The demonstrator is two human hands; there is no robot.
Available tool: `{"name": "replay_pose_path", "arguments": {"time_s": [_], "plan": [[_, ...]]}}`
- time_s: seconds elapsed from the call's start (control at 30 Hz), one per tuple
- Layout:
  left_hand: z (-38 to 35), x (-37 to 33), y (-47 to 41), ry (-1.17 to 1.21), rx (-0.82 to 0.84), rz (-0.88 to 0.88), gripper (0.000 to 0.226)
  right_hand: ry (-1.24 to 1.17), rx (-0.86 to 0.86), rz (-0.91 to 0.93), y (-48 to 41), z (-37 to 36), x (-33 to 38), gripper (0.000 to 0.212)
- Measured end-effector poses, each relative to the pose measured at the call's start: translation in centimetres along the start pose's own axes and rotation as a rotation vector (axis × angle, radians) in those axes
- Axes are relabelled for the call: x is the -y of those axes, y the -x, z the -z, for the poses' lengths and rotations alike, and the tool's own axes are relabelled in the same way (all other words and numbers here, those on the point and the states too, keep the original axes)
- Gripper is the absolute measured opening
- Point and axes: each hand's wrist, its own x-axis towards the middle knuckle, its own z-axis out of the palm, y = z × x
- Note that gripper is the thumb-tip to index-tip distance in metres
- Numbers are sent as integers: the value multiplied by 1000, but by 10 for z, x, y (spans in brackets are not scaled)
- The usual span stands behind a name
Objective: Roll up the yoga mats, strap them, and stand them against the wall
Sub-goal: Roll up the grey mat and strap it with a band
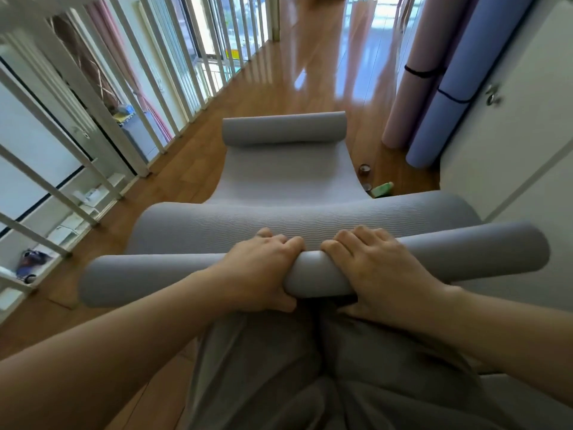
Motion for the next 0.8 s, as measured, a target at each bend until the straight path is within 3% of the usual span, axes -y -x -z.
{"name": "replay_pose_path", "arguments": {"time_s": [0.1,0.23,0.33,0.43,0.5,0.57,0.7,0.8], "plan": [[12,9,-8,61,56,0,62,-144,173,-48,-23,9,-10,60],[0,-4,-9,-203,-206,-1,72,-360,408,-65,-48,20,-32,56],[-5,-3,-13,-153,-238,20,71,-348,460,-65,-53,20,-34,60],[7,10,-24,-5,-101,32,69,-56,119,-53,-39,3,-21,73],[17,17,-31,66,-2,-4,65,12,-72,-50,-32,-5,-13,68],[20,18,-33,84,11,-17,63,-72,56,-82,-41,4,-18,59],[0,3,-26,-276,-290,47,80,-284,371,-66,-70,23,-41,59],[-1,6,-31,-228,-295,61,78,-300,416,-88,-77,17,-44,59]]}}
